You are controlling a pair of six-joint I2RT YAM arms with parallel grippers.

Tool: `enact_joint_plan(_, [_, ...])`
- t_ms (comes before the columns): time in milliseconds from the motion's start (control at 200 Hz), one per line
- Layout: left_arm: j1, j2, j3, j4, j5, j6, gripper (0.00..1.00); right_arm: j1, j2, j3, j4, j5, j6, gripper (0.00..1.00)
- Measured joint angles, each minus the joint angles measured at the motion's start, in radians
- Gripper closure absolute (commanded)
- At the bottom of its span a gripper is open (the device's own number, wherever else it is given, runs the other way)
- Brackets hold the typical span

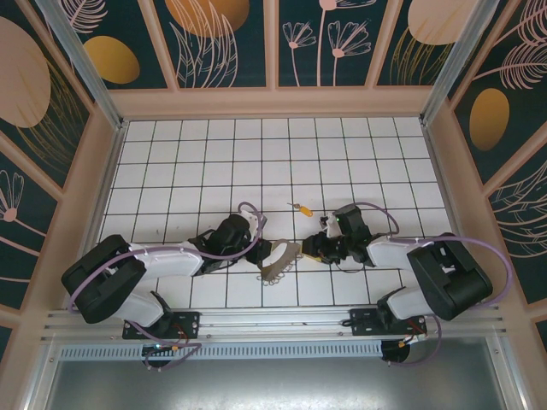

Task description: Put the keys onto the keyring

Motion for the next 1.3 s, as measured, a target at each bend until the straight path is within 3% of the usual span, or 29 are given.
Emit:
enact_joint_plan(926, [0.0, -0.006, 0.0, 0.0, -0.018, 0.0, 0.74, -0.005, 0.051, 0.027, 0.023, -0.014, 0.046, 0.67])
enact_joint_plan(1301, [0.0, -0.006, 0.0, 0.0, -0.017, 0.0, 0.74, -0.015, 0.059, 0.03, 0.089, 0.082, 0.051, 0.7])
